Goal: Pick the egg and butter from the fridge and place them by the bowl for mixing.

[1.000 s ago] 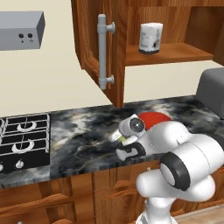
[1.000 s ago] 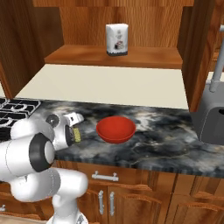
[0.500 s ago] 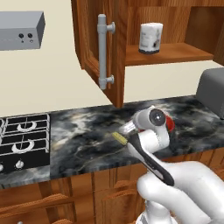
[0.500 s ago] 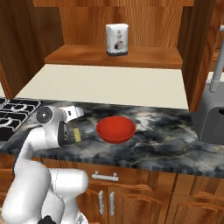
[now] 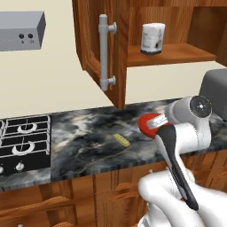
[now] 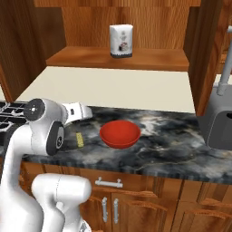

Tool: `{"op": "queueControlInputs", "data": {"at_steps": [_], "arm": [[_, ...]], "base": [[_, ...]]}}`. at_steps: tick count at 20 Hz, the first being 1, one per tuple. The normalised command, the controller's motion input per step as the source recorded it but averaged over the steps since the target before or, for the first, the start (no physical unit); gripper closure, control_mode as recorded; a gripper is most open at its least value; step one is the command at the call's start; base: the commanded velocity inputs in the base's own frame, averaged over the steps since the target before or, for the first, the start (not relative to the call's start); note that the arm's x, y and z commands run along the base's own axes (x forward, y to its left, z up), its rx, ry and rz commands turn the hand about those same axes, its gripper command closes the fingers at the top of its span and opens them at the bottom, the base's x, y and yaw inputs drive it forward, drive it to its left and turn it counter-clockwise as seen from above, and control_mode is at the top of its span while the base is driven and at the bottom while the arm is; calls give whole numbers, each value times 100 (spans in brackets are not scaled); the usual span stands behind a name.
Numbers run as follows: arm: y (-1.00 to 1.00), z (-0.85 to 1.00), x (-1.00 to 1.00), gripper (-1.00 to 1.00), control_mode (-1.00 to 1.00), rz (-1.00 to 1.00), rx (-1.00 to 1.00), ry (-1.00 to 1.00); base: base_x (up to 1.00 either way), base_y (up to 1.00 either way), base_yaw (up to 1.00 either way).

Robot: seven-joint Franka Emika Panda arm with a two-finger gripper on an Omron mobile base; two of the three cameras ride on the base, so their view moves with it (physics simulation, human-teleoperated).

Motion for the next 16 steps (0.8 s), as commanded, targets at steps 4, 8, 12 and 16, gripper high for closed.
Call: {"op": "queueControlInputs", "data": {"at_steps": [4, 8, 12, 16], "arm": [[-17, 85, -100, -100, -100, -12, -5, 7], [-15, 20, -100, -100, -100, 0, -2, -33], [0, 4, -57, -100, -100, 5, 0, -38], [0, -4, -45, -100, -100, 3, 0, -1]], "base": [[0, 0, 0], [0, 0, 0], [0, 0, 0], [0, 0, 0]]}}
